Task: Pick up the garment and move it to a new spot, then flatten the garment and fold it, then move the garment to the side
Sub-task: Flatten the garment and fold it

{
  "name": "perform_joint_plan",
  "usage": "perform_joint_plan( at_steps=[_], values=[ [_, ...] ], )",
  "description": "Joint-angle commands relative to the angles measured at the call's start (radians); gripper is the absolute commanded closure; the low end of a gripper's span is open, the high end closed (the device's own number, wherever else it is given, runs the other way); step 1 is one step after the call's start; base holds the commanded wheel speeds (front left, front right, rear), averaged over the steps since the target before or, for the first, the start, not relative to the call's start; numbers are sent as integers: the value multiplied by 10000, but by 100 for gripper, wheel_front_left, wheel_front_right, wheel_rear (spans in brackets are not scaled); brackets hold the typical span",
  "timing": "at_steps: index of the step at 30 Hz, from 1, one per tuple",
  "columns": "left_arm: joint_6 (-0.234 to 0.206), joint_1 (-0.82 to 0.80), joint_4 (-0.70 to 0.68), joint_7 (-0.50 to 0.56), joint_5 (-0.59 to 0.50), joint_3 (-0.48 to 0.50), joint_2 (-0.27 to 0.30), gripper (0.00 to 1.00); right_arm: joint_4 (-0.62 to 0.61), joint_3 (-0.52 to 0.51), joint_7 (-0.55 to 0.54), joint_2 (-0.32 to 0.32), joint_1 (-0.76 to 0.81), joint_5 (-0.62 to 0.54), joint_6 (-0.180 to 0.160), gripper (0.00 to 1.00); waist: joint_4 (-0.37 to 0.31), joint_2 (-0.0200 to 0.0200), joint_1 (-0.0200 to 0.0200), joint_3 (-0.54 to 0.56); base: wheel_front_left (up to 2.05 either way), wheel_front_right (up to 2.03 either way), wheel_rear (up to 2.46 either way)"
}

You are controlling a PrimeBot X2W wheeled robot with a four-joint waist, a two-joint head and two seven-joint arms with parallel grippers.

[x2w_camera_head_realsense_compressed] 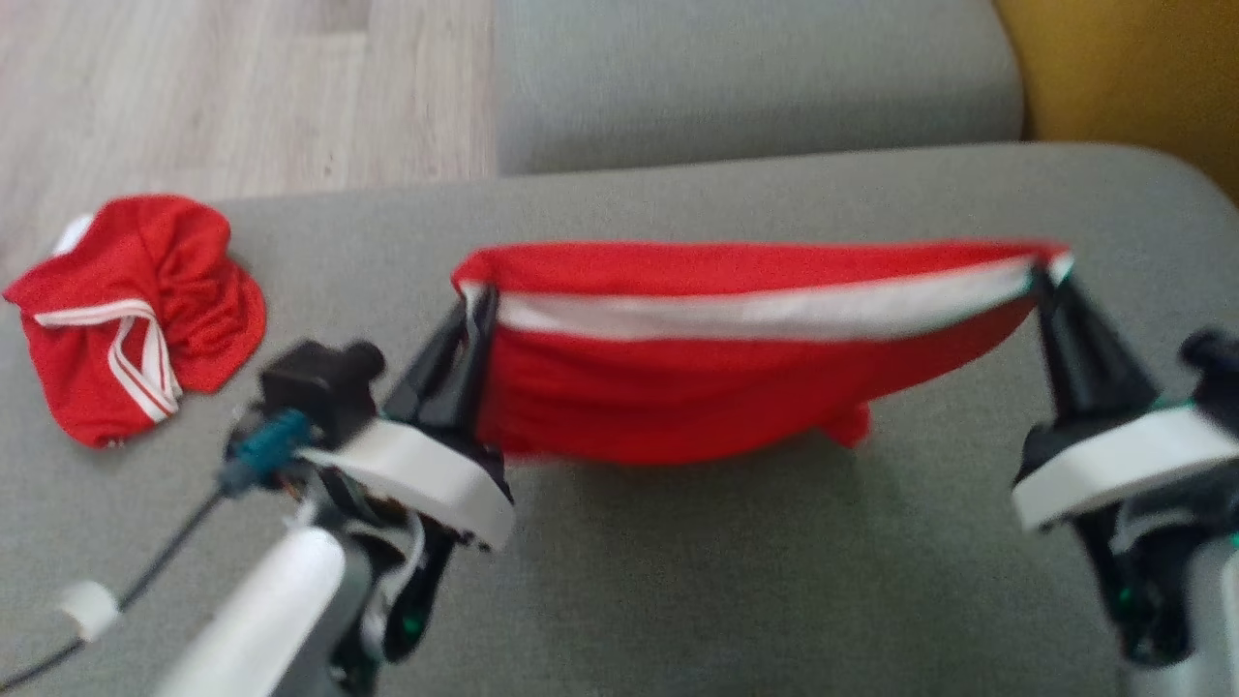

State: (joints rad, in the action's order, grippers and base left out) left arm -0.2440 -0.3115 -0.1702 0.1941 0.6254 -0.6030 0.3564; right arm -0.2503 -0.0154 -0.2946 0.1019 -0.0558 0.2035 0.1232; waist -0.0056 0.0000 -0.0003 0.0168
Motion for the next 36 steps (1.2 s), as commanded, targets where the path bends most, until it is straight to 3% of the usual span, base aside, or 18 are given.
perform_joint_plan(
  at_steps=[1, 6, 11, 18, 27, 30, 36],
  values=[
    [-38, -845, -515, 34, 18, 617, 277, 100, -586, 118, -91, 157, -737, 23, 75, 100, 11, 0, 3, 298, 0, 0, 0],
    [107, -1883, -1239, 380, 232, 1133, 481, 100, -1539, -133, -542, 241, -1452, -103, 75, 100, 16, 0, 3, 432, 0, 0, 0],
    [281, -2906, -1159, 554, 541, 1486, 349, 100, -1516, -299, -834, 289, -2217, -316, 75, 100, -45, 0, 3, 117, 0, 0, 0],
    [870, -4627, 613, 33, 613, 1614, -221, 100, 428, 126, -600, 363, -4468, -532, 75, 100, -411, 0, 3, -1212, 0, 0, 0],
    [1696, -7249, 3104, -1989, 235, 2022, -1023, 100, 2830, -201, 1329, -169, -8136, -1456, 75, 100, -877, 0, 3, -2880, 0, 0, 0],
    [1831, -7036, 3608, -2412, 572, 2119, -1376, 100, 3329, -93, 1802, -321, -8065, -1501, 75, 100, -932, 0, 3, -3154, 0, 0, 0],
    [2138, -5504, 4511, -3105, 809, 1782, -1697, 100, 4248, 165, 2370, -439, -6499, -1371, 75, 100, -921, 0, 3, -3341, 0, 0, 0]
  ],
)
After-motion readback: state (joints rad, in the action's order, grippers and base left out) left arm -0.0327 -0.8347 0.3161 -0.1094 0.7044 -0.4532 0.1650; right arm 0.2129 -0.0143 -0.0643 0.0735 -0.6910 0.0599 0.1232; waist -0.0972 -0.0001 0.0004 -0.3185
